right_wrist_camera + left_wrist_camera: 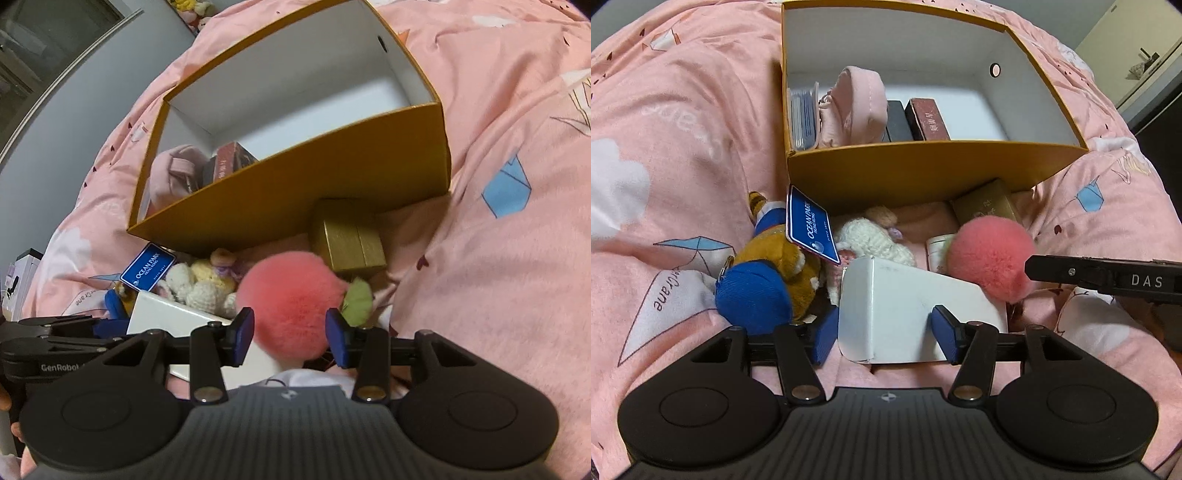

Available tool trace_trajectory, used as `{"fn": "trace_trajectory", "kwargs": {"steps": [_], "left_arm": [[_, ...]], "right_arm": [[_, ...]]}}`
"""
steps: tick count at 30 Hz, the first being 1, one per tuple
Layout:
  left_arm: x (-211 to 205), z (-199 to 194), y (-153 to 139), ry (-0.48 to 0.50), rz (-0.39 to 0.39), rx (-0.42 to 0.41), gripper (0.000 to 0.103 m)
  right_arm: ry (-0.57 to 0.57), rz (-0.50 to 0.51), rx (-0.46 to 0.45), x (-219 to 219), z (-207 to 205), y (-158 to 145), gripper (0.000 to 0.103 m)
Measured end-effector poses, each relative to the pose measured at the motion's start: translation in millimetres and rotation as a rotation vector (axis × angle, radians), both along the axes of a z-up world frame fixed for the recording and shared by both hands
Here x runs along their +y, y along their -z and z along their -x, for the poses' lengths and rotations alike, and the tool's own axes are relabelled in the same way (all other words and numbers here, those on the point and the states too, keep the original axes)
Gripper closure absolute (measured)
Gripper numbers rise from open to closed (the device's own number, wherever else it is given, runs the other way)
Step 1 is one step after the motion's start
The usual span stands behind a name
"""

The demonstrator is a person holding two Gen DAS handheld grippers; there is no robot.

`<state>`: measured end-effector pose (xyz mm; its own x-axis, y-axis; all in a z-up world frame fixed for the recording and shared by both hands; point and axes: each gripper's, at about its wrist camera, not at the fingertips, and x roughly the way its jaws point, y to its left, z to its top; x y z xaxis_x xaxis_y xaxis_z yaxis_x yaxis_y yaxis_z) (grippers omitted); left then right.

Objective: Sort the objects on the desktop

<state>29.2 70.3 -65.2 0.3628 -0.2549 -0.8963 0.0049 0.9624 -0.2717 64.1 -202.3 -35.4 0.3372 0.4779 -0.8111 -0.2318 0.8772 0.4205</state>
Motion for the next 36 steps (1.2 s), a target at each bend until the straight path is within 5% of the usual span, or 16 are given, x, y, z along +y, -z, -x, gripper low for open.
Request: {"fn": "trace_trajectory", "kwargs": {"steps": [5, 10, 25, 33, 36], "left_arm": [[-2.6, 2.4, -15.3, 0.0, 0.068, -0.051, 0.059], [-16.1, -4.1, -24.1, -0.02, 0.051, -0.125, 0.062], [-31.1, -7.5, -34.4, -0.017, 0.075, -0.178, 0.064], [-23.6, -8.4, -26.9, -0.081, 0.085, -0.141, 0.051], [-22.9, -6.0, -23.3, -0.101, 0.083, -0.123, 0.047]], "right_arm": [[-0.06, -0.024, -0.044, 8.8, 4.6, -6.8, 0.058], [-0.189, -0.05, -0.057, 27.4, 14.1, -10.3, 0.058], [-0.334, 0.198, -0.149, 71.3, 25.0, 0.1, 0.044], [-0.292, 0.171, -0.14, 64.1, 18.6, 6.4, 0.057], [-0.249, 0.171, -0.099, 59.4, 12.2, 13.3, 0.071]]}}
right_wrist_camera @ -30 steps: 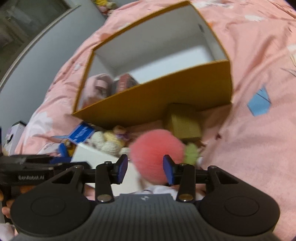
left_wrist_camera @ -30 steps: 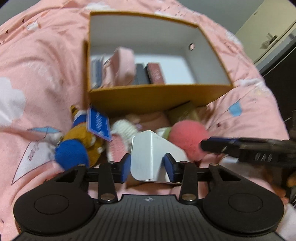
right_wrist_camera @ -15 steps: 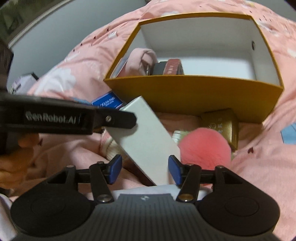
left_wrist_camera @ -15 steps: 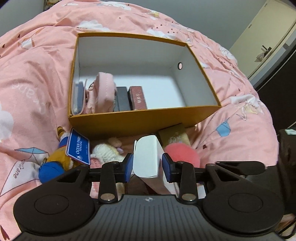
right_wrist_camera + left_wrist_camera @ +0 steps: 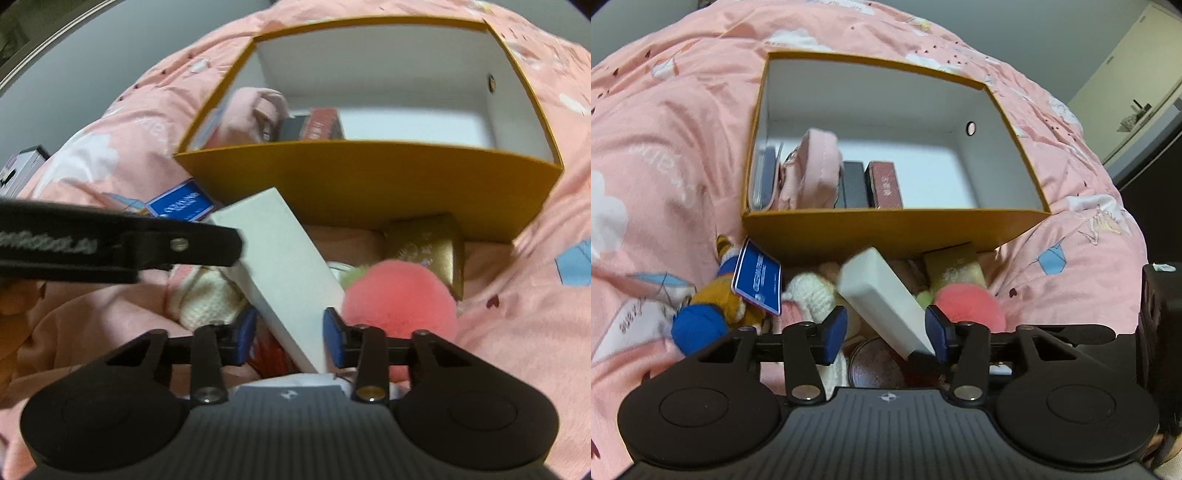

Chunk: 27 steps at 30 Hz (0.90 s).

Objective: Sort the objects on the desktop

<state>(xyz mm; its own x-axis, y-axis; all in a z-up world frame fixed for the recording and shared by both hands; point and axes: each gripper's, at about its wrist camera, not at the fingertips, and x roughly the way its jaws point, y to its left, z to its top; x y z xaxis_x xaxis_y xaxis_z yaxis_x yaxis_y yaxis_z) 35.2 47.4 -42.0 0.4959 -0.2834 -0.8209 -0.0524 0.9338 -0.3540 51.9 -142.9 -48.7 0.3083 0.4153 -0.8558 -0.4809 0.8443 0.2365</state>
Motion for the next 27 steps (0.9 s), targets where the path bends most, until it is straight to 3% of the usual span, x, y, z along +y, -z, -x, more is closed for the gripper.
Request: {"fn": "trace_trajectory", "kwargs": {"steps": [1, 9, 18, 21, 27], "left_arm": [[0.6, 0.5, 3.2, -0.004, 0.012, 0.013, 0.047], [0.7, -2.0, 31.6, -0.018, 0.1, 0.109, 0.047], [-4.9, -13.9, 48.1, -0.044, 0.192, 0.118, 0.047], [-8.0, -19.2, 55.5, -0.053, 0.204, 0.134, 0.046], [-12.5, -28.5, 67.3, -0.074, 0.215, 0.144, 0.047]], "right_arm": [[0.017, 0.002, 0.018, -1.8, -1.6, 3.2, 0.076], [0.041, -0.017, 0.036, -11.1, -1.5, 1.6, 0.074], [0.06, -0.011, -0.077, -40.9, -7.7, -33.6, 0.073], [0.113, 0.003, -0.115, -56.3, -21.5, -38.7, 0.066], [0.198, -0.017, -0.021, -77.4, -58.7, -11.9, 0.066]]}}
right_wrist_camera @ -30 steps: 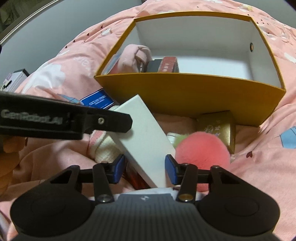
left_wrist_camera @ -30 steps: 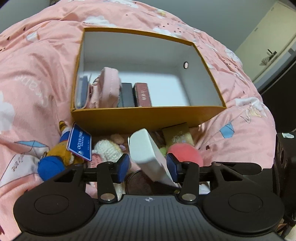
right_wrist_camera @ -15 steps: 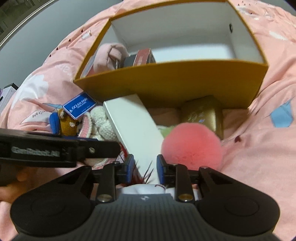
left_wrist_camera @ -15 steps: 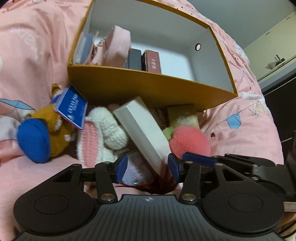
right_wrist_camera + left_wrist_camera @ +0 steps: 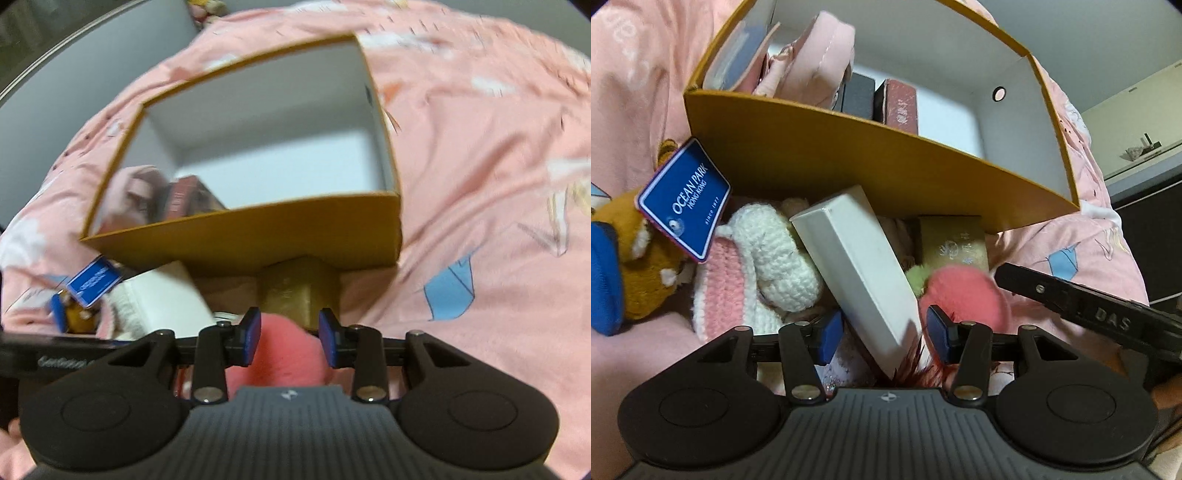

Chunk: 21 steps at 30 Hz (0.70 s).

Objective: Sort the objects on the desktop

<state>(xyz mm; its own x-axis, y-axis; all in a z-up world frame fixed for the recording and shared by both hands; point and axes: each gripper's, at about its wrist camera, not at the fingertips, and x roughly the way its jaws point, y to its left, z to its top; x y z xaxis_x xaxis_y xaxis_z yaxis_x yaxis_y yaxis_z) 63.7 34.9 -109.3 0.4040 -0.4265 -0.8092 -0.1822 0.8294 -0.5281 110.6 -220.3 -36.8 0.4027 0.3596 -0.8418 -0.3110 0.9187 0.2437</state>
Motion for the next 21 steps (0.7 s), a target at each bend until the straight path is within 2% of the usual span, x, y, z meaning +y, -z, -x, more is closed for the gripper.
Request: {"fn": "trace_trajectory", "kwargs": {"steps": [4, 9, 16, 21], "left_arm": [[-3.7, -3.5, 4.3, 0.0, -0.011, 0.005, 0.047], [-14.7, -7.9, 6.1, 0.015, -0.062, 0.008, 0.048], [-18.3, -16.8, 11.8, 0.02, -0.061, 0.039, 0.048], [-24.7, -23.7, 14.6, 0.023, -0.066, 0.047, 0.048]], "right_arm": [[0.019, -0.075, 0.057, -8.1, -15.4, 16.1, 0.065], [0.013, -0.132, 0.109, -9.8, -34.7, 34.1, 0.062], [0.0, -0.197, 0.153, -14.5, -49.3, 57.2, 0.047], [-0.043, -0.192, 0.155, -5.9, -50.2, 68.9, 0.035]]}}
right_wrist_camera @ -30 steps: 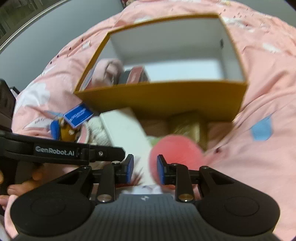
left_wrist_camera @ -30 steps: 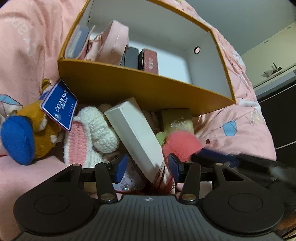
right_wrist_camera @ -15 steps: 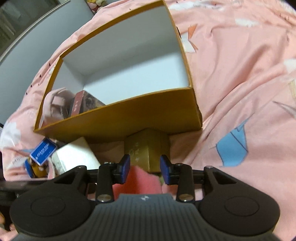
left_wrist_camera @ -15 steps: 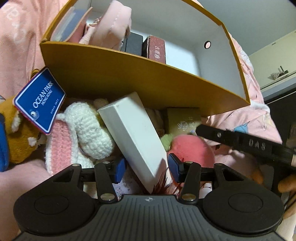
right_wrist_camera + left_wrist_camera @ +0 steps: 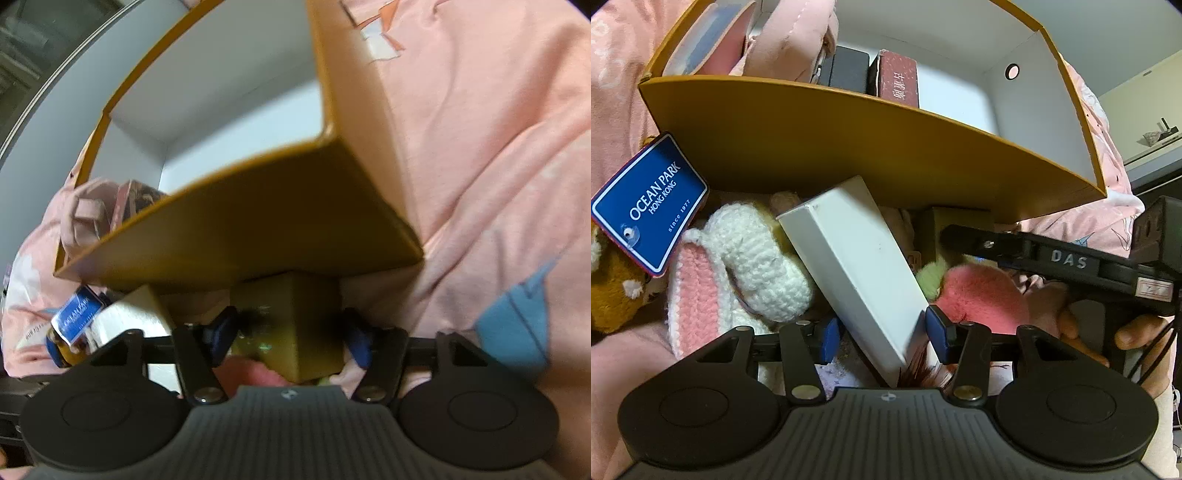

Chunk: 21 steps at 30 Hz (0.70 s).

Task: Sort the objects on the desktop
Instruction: 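Lift the white box with the left tool while the right tool grasps the gold box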

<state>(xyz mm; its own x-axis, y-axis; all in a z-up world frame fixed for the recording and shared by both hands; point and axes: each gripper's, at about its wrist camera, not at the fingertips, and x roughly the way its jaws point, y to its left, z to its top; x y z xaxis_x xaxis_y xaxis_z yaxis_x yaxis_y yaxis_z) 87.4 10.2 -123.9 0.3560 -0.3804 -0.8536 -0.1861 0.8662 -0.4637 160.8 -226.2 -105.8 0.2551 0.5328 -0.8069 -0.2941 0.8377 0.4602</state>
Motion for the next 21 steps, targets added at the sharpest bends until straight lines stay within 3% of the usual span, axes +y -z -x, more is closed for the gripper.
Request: {"fn": "trace_trajectory", "kwargs": {"steps": [4, 10, 13, 21], "left_arm": [[1.1, 0.5, -2.0, -0.011, 0.006, -0.011, 0.051], [-3.2, 7.3, -9.4, -0.023, 0.021, -0.048, 0.06], [-6.4, 5.9, -10.4, -0.018, 0.014, -0.053, 0.061], [-3.2, 14.5, -6.9, -0.017, 0.019, -0.052, 0.061]], "right_arm": [[-0.003, -0.001, -0.014, 2.3, 5.1, -3.4, 0.036], [-0.001, -0.076, -0.026, -4.3, 20.9, -26.7, 0.062], [-0.03, -0.144, -0.014, -2.0, 24.8, -33.8, 0.062], [0.001, 0.003, -0.054, 4.2, 7.6, -14.7, 0.05]]}}
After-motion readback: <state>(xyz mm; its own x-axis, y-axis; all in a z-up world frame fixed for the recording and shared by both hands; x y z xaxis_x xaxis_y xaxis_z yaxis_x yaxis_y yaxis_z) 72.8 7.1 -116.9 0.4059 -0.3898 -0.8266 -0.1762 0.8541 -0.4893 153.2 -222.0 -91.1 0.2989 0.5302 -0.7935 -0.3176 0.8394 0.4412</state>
